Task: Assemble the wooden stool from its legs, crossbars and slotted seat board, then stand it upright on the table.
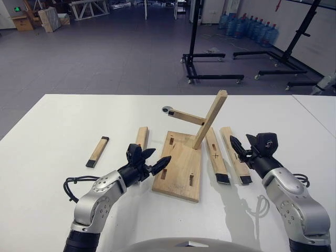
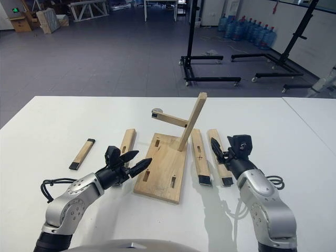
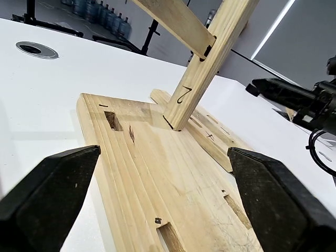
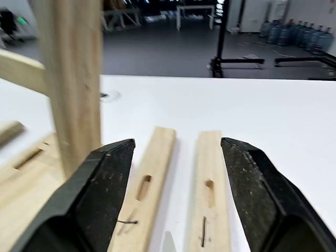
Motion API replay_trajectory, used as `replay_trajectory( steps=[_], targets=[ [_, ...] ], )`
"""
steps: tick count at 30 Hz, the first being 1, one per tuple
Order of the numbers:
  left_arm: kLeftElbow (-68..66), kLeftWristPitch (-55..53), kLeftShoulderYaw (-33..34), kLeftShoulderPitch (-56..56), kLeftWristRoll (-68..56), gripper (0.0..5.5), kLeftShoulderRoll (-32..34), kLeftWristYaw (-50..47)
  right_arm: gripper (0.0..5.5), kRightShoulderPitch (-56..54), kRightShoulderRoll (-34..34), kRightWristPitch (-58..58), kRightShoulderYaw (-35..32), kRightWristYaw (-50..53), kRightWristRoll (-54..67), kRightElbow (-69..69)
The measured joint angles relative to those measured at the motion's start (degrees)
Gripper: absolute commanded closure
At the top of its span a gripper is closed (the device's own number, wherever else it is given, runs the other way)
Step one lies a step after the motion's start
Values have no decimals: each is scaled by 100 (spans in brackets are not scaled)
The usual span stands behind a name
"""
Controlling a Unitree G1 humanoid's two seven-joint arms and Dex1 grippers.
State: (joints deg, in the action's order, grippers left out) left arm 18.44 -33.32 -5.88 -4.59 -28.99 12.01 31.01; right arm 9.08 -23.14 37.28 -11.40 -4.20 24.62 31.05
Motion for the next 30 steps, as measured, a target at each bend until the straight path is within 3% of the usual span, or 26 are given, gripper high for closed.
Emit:
replay_trajectory(
  steps=[4,12,23,30],
  targets=[
    [49,0,43,38,1,103,-62,-181,249,365,43,274,289,247,-505,-92],
    [87,2,105,104,5,103,-148,-307,249,357,153,911,178,202,-655,-594],
    [96,53,99,140,16,103,-201,-376,438,149,30,1377,83,-308,-557,-955],
    [-28,318,143,164,80,103,-234,-421,448,-2,296,1305,-232,-324,-419,-1107]
  ],
)
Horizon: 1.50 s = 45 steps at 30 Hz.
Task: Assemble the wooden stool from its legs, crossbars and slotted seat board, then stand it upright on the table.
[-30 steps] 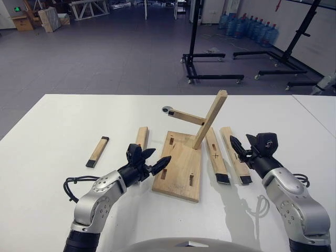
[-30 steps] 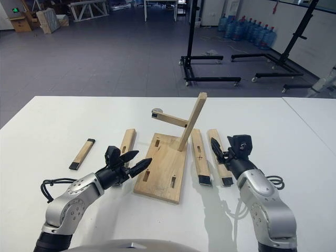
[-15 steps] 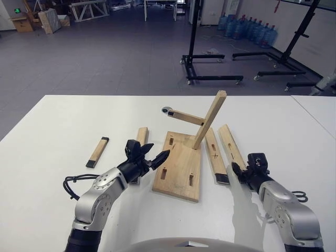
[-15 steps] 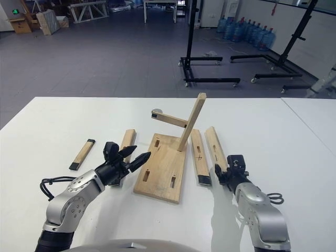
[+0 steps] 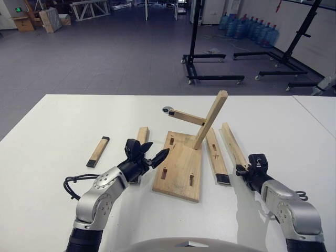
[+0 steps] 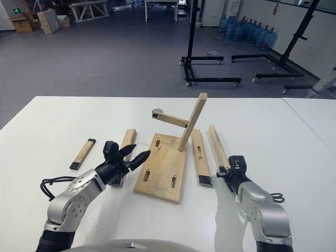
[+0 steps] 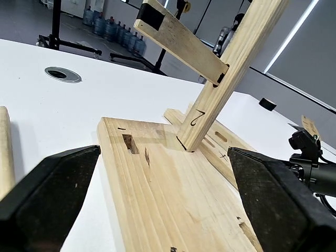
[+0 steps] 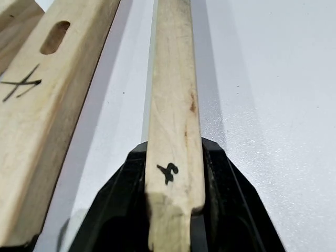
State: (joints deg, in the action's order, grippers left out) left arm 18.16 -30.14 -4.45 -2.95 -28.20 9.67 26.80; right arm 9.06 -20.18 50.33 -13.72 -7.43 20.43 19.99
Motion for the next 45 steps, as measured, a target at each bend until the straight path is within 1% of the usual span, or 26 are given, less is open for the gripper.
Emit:
replay_trajectory(
  steps=[2,4,5,6,8,10,11,12,13,17,21,22,27,30,32,35,38,40,45],
  targets=[
    [-23,216,160,63,-112,103,-107,26,448,-229,282,-244,-308,-127,337,-146],
    [-28,234,408,157,-673,103,-251,229,448,-859,317,-1066,-773,-521,677,-356],
    [-31,175,564,188,-1065,103,-316,355,448,-1194,254,-1500,-1092,-970,1062,-477],
    [-33,16,764,259,-1633,103,-348,505,448,-1626,74,-1827,-1407,-1440,1496,-600],
    [22,-298,1067,385,-2596,103,-343,735,448,-2482,-330,-1876,-1966,-2121,2682,-751],
    [130,-596,1234,512,-3311,103,-265,870,448,-2991,-638,-1528,-2179,-2583,3842,-659],
    [180,-733,1304,585,-3669,103,-219,882,448,-3007,-696,-1284,-2146,-2772,4336,-510],
    [271,-920,1370,662,-4173,103,-150,930,448,-2931,-691,-987,-1950,-2982,4842,-299],
    [410,-1064,1372,678,-4498,103,-87,1013,448,-2786,-653,-853,-1710,-3098,4962,-144],
    [603,-1345,1224,703,-4999,103,66,1049,448,-1895,-378,-687,-383,-3544,4649,289],
    [562,-1383,1213,707,-5030,103,258,1101,448,-1519,-381,-636,467,-4191,4543,555],
    [534,-1384,1213,719,-5032,103,280,1109,448,-1495,-401,-636,561,-4291,4477,552],
    [397,-1360,1344,809,-5080,103,382,1126,448,-1465,-629,-630,711,-4642,4436,484],
    [366,-1349,1422,836,-5252,103,390,1146,448,-1468,-778,-736,888,-4976,4102,265],
    [332,-1342,1464,856,-5371,103,387,1167,448,-1481,-792,-735,928,-5131,4081,163],
    [387,-1354,1533,910,-5701,103,423,1391,448,-1510,-842,-257,884,-5401,4835,38],
    [523,-1461,1399,946,-5812,103,507,1583,448,-1624,-912,326,836,-5453,5628,-202],
    [585,-1494,1304,978,-5823,103,549,1644,448,-1754,-920,642,834,-5383,5979,-402],
    [629,-1546,1072,1113,-5781,103,599,1791,448,-2007,-946,1266,918,-5270,6406,-752]
  ],
)
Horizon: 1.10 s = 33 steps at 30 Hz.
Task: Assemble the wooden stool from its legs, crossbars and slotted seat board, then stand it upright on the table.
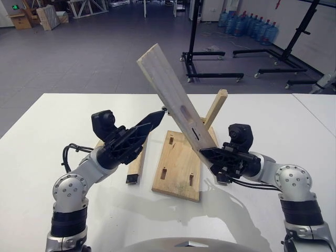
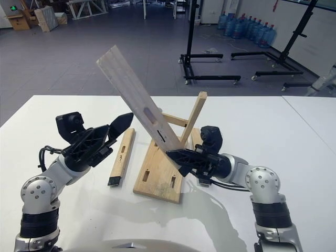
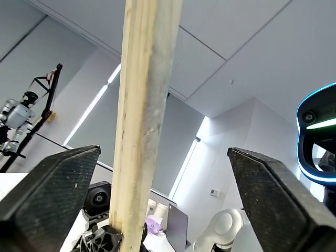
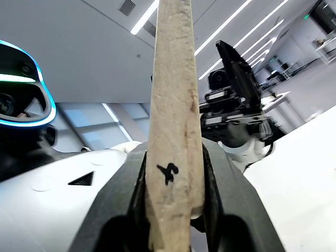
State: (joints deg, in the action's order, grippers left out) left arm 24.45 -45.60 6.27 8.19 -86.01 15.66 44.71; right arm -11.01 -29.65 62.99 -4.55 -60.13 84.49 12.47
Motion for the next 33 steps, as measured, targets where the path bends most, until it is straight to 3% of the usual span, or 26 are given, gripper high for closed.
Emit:
replay_trajectory(
  steps=[19,33],
  targets=[
    [-433,-14,-335,702,304,103,-241,511,448,-188,146,1207,571,-147,553,-382],
    [-227,17,-391,717,119,302,-351,440,448,-187,292,1477,571,0,899,-525]
  ],
)
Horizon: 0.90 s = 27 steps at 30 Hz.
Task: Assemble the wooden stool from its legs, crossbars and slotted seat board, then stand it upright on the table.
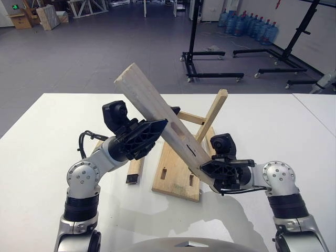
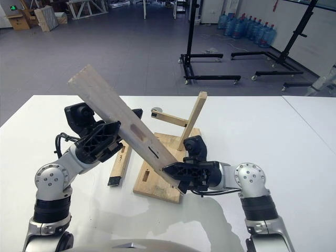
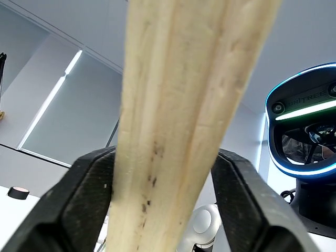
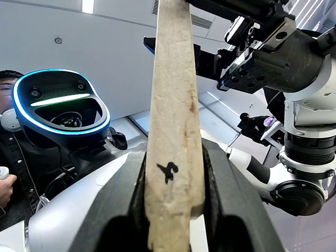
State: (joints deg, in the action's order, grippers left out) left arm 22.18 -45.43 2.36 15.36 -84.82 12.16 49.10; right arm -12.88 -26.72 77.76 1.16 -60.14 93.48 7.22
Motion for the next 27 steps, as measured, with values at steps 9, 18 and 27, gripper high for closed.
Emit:
replay_trajectory(
  steps=[9,18,27],
  targets=[
    [-2,106,2,0,165,320,-3,39,448,0,19,75,0,124,141,-31],
    [-89,238,30,0,397,328,-12,75,398,-67,21,86,-2,249,130,-190],
    [-301,594,202,19,662,336,-157,14,260,-153,-5,-46,-183,520,29,-332]
  ],
)
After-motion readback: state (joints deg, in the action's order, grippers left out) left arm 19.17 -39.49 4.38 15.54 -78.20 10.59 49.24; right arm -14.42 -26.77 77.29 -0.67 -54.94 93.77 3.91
